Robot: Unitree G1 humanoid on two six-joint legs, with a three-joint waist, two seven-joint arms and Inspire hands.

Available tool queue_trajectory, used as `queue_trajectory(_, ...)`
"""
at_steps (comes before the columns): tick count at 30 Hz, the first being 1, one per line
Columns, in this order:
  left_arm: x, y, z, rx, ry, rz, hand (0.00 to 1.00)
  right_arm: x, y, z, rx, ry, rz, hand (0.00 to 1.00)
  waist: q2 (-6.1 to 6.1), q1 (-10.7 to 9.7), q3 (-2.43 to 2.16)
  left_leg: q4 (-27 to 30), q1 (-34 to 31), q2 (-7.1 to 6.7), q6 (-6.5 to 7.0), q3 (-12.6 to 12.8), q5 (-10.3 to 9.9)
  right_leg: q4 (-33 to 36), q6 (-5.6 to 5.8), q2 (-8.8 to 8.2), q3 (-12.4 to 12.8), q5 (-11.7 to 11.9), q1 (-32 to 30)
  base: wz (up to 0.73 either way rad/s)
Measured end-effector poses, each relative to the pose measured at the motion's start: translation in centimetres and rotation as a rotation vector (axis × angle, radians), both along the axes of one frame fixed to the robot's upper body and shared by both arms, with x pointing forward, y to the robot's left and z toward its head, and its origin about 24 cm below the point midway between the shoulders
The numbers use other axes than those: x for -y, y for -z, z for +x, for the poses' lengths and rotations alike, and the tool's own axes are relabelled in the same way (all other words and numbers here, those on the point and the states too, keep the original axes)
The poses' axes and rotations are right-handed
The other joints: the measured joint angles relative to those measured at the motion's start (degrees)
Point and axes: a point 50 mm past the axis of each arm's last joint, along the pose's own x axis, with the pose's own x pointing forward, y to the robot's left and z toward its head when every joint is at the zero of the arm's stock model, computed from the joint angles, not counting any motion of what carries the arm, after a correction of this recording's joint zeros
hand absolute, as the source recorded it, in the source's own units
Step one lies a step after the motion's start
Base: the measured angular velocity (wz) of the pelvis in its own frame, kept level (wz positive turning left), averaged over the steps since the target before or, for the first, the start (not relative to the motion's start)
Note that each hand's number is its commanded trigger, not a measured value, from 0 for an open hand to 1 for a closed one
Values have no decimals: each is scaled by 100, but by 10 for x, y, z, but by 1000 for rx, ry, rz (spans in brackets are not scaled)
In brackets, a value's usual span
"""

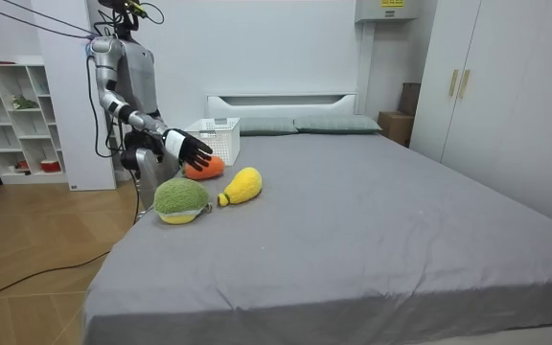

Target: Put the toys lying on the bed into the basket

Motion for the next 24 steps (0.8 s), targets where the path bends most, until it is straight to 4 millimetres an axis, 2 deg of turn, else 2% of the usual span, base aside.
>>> queue_trajectory(7, 1, 0, -3, -2, 2, -1, 0, -2, -2, 1, -16, -54, -80, 0, 18, 0, -22, 1, 16, 0, 0, -13, 0, -6, 0, -2, -14, 0, 36, 1)
queue_trajectory(10, 0, 0, -5, -6, 0, 1, 0, -1, 4, -2, -57, -70, -117, 0, -8, 4, -35, 9, 28, -2, 0, -45, 0, -18, 1, -7, -56, 0, 69, 7)
queue_trajectory(18, -2, -1, -5, -7, -14, 12, 0, 4, 28, -19, -223, -79, -173, 0, -66, 8, -17, 6, 17, -2, 0, -36, 0, -26, 1, -8, -52, 0, 54, 0)
queue_trajectory(24, -2, -1, -5, -13, -21, 11, 0, 11, 32, -25, -259, -41, -191, 0, -83, -4, -14, 5, 15, -4, 0, -32, 0, -31, 1, -9, -58, -1, 55, 0)
